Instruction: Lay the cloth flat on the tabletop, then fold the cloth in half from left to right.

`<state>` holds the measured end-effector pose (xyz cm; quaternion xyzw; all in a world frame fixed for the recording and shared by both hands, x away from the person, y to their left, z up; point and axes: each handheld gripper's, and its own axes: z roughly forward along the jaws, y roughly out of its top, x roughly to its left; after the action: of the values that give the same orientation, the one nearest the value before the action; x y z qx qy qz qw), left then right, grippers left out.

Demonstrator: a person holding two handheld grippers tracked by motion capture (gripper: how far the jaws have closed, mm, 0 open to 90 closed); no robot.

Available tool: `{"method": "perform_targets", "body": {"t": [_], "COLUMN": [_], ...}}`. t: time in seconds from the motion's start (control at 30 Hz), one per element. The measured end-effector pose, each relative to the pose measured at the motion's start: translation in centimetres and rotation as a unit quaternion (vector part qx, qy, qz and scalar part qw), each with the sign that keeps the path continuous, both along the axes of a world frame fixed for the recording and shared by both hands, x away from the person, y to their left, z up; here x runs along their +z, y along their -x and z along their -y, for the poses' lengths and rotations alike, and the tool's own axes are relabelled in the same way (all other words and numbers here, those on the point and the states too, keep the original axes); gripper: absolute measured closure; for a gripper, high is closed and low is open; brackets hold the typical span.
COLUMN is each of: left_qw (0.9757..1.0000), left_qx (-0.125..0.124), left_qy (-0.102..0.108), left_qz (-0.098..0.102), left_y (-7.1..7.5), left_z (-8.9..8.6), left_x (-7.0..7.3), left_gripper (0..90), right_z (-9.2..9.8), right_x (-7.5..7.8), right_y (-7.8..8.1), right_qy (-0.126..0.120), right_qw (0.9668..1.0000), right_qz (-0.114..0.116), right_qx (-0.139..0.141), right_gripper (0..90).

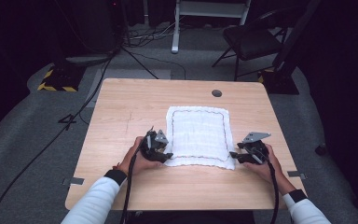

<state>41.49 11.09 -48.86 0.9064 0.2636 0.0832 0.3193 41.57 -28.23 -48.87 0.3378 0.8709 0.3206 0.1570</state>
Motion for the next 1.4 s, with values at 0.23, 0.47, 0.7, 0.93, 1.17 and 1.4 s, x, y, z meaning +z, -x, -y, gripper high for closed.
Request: {"method": "perform_targets", "body": {"t": [0.23, 0.47, 0.7, 0.93, 1.17, 1.4], "left_qw": [0.9998, 0.9995, 0.9967, 0.9909, 0.9897, 0.9885], "left_qx": [-0.020, 0.015, 0.061, 0.097, 0.113, 0.124], "left_qy": [0.004, 0.019, 0.022, 0.033, 0.038, 0.049], "left_qz": [-0.002, 0.018, 0.049, 0.087, 0.079, 0.071], "left_y": [3.5, 4.1, 1.6, -1.3, -4.8, -7.6], "left_z": [0.0, -1.7, -3.0, -3.1, -2.3, -1.5], "left_x": [-0.2, 0.6, 1.9, 2.9, 2.5, 1.9], "left_gripper": [38.6, 20.1, 19.3, 21.1, 20.8, 21.0], "right_z": [0.7, 1.0, -1.1, -4.1, -8.1, -13.1], "right_x": [0.0, 0.5, 1.9, 2.5, 3.0, 2.4], "right_y": [2.4, 4.5, 4.7, 4.6, 4.2, 4.2], "right_qy": [-0.003, -0.003, -0.017, -0.026, -0.036, -0.037], "right_qw": [0.9999, 0.9997, 0.9983, 0.9949, 0.9893, 0.9808], "right_qz": [-0.005, -0.010, 0.018, 0.033, 0.044, 0.042], "right_qx": [0.009, 0.021, 0.053, 0.092, 0.134, 0.187], "right_gripper": [41.9, 34.3, 34.4, 36.5, 39.1, 40.4]}}
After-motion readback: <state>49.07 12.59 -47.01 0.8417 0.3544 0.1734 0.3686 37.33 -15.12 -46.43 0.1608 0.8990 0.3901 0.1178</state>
